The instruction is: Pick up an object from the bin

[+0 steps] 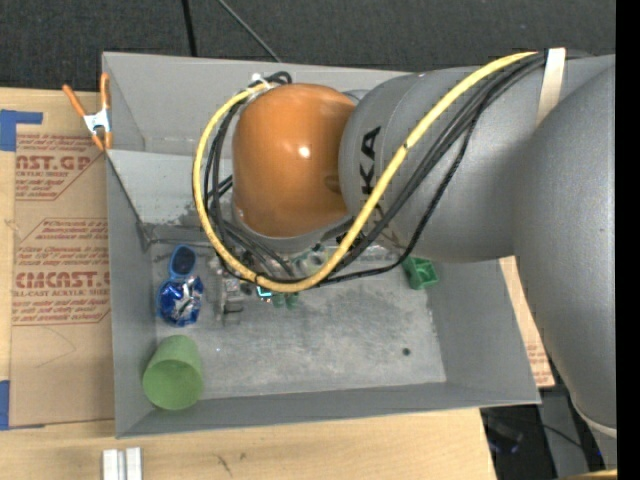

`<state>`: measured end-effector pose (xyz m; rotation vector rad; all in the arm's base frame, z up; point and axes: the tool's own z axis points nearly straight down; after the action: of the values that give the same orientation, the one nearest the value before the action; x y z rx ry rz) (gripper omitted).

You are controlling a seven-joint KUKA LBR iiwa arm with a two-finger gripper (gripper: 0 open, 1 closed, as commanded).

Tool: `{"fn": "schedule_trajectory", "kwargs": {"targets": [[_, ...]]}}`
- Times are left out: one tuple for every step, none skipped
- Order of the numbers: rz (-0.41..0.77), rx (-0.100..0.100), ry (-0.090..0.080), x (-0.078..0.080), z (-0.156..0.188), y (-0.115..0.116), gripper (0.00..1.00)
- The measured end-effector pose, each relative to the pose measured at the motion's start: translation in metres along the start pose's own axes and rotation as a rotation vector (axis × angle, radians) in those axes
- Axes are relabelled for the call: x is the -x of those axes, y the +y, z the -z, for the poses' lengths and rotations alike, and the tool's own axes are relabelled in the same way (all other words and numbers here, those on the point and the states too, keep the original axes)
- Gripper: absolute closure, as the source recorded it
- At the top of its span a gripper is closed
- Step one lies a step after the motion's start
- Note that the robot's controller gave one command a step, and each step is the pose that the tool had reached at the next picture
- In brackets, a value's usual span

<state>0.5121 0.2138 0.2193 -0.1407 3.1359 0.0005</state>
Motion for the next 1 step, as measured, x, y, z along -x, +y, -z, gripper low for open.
{"fn": "schedule_trajectory", "kwargs": {"targets": [[0.019, -0.002, 0.006, 0.0376, -0.0994, 0.0045, 0.0]]}}
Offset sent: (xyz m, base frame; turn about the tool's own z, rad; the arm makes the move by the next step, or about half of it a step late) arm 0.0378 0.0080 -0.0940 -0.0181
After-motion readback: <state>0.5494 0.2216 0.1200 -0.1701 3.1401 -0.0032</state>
